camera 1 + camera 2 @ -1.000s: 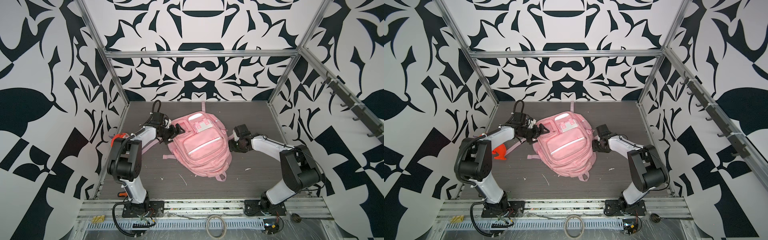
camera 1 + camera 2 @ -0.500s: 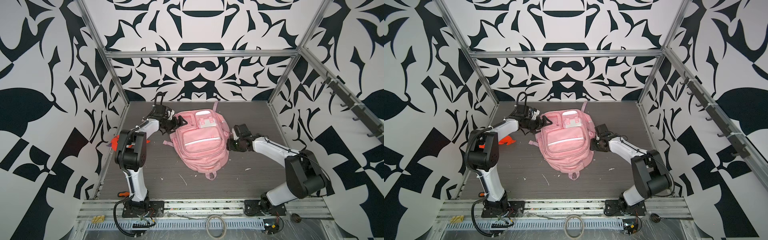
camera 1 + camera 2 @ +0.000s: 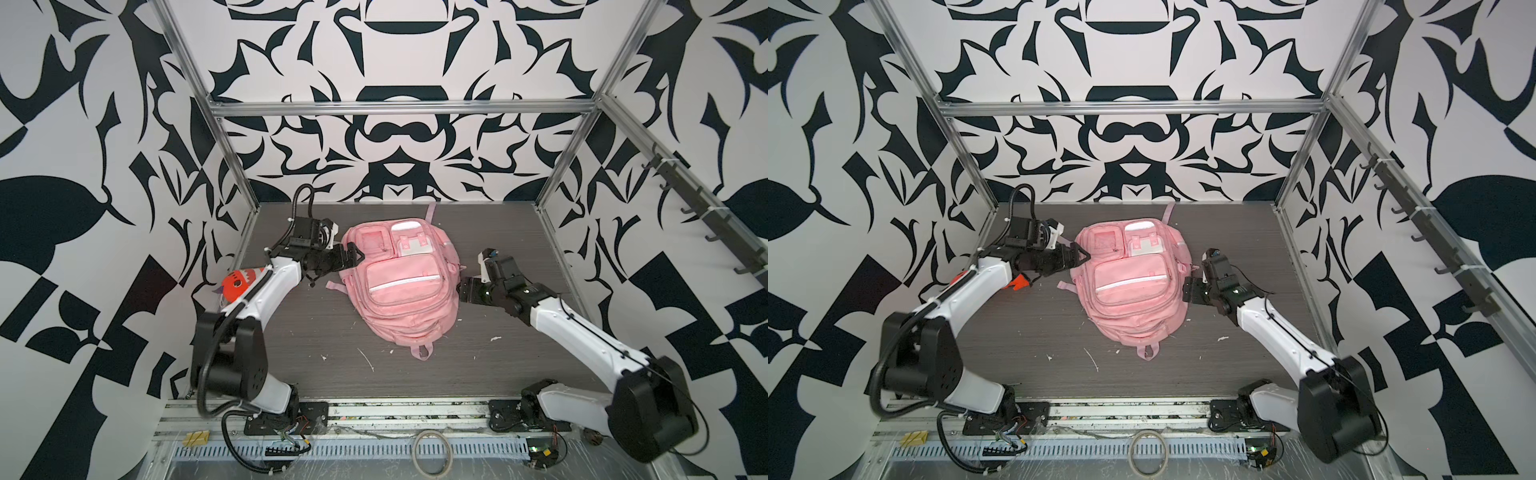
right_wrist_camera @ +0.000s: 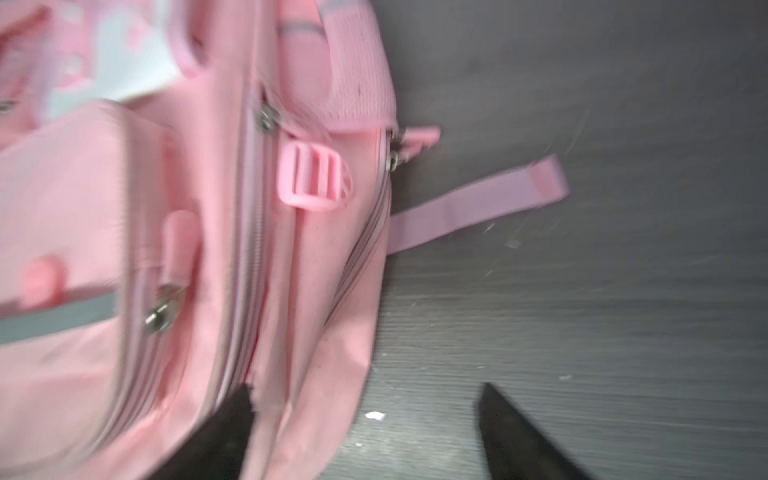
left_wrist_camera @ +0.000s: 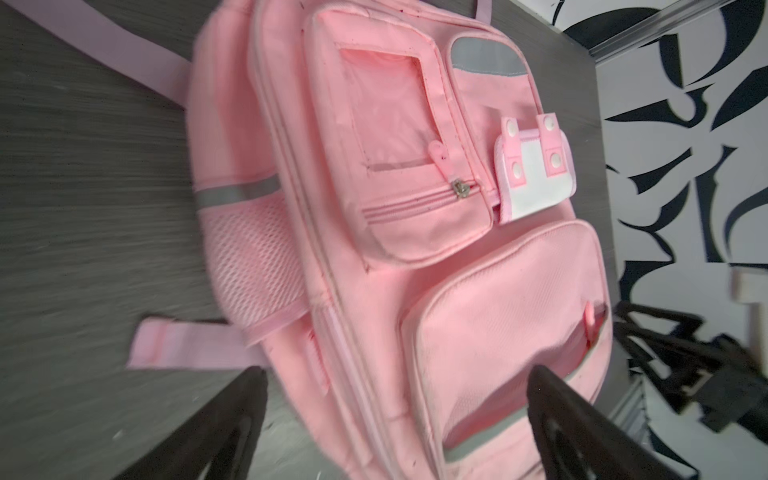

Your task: Pack the student bag

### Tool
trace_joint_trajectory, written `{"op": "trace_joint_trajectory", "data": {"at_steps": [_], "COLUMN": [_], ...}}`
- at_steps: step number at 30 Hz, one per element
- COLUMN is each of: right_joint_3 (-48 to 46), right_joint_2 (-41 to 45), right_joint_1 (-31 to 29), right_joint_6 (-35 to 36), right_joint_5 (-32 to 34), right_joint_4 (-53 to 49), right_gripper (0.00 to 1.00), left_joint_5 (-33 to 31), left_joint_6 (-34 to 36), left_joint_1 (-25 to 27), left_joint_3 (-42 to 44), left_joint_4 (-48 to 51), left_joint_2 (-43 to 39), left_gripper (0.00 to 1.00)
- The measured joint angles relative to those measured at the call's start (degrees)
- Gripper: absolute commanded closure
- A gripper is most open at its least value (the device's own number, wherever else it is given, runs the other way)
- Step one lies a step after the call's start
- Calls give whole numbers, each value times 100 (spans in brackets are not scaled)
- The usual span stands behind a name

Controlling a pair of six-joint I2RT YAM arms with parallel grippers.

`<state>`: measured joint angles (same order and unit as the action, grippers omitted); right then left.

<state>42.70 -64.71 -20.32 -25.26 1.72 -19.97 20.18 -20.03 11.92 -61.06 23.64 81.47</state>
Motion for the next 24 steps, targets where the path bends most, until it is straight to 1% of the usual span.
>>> {"op": "trace_joint_trajectory", "data": {"at_steps": [3, 5, 8, 11, 13, 16, 19, 24], "right_joint_3": [-133, -330, -831, -1340, -1624, -2116, -2315, -2461], "right_joint_2": [719, 1178, 1690, 1788, 1652, 1285, 658, -420], "right_joint_1": [92, 240, 535, 938, 1130, 1193, 1235, 1320], "right_joint_6": [170, 229, 254, 254, 350, 866, 1325, 1624], "right_joint_5": [581, 1202, 2168, 2754, 2999, 2994, 2824, 2531], "right_joint_4": [107, 286, 667, 1034, 1355, 2203, 2885, 4225], "right_gripper": [0, 1, 0, 0, 0, 0, 0, 0], "left_joint_5": [-780, -1484, -2433, -3230, -3683, -4181, -4448, -4522], "left_joint_6": [17, -103, -140, -68, 44, 341, 748, 1471], "left_joint_1": [2, 2, -7, -7, -9, -9, -13, -13], "left_joint_3": [487, 782, 1078, 1421, 1757, 2243, 2463, 2514], "left_joint_4": [-42, -68, -92, -337, -721, -1475, -2315, -3685], "left_joint_2": [-807, -1167, -1276, -1237, -1220, -981, -409, 483], "left_gripper": [1, 0, 1, 1, 1, 1, 1, 1]}}
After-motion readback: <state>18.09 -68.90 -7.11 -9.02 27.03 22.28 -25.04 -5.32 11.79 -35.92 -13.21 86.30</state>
